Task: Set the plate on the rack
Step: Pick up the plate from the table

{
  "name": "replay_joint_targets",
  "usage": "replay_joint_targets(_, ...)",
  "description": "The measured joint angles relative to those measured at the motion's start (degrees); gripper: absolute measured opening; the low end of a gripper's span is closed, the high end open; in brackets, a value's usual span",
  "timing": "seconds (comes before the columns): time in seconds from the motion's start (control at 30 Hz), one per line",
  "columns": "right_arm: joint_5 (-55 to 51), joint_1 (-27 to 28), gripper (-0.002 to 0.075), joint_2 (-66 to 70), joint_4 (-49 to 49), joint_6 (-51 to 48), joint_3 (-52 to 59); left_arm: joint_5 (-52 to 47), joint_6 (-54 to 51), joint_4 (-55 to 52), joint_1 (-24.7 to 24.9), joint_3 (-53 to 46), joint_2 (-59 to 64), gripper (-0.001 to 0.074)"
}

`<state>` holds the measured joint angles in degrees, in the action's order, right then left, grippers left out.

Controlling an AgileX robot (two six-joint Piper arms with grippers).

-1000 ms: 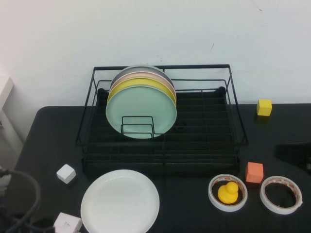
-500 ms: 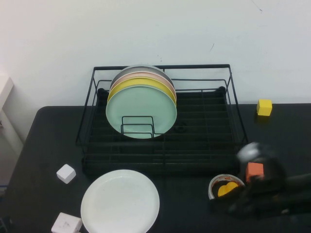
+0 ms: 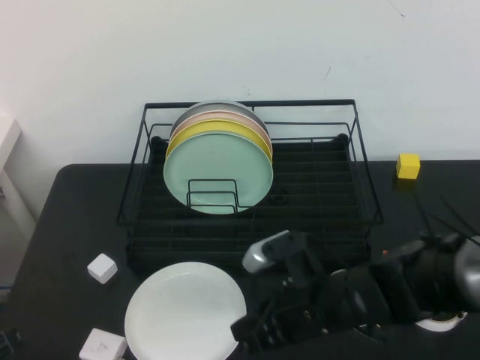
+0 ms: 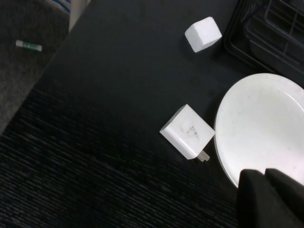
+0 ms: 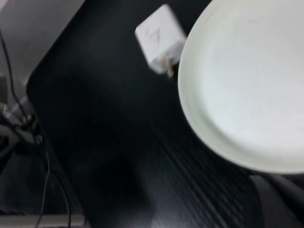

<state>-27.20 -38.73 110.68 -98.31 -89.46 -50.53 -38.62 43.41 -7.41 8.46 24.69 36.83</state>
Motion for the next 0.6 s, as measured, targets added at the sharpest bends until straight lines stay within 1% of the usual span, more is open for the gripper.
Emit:
replay_joint_targets(0.17, -0.01, 0.00, 0.0001, 3.82, -0.04, 4.85, -4.12, 0.11, 0.00, 0.69, 0.00, 0.00, 0.00, -0.0002)
replay_joint_targets(0.27, -0.29, 0.00, 0.0045, 7.26, -0.04, 8.55, -6.45, 0.11, -0.13, 1.32, 0.00, 0.00, 0.00, -0.0002)
replay_joint_targets(0.37, -0.39, 0.00, 0.0149, 10.60, -0.04, 12.47, -8.75, 0.11, -0.60, 1.80, 0.00, 0.00, 0.00, -0.0002)
replay_joint_targets(0.47, -0.92, 0.00, 0.0302, 13.02, -0.04, 15.70, -10.25, 0.11, -1.23, 2.54, 0.00, 0.00, 0.00, -0.0002)
replay_joint_targets(0.53, -0.91, 0.00, 0.0388, 13.42, -0.04, 16.77, -10.52, 0.11, -1.33, 2.65, 0.00, 0.00, 0.00, -0.0002)
replay_joint_targets(0.6, -0.91, 0.11, 0.0450, 13.56, -0.08, 17.65, -10.75, 0.11, -1.33, 2.65, 0.00, 0.00, 0.00, -0.0002)
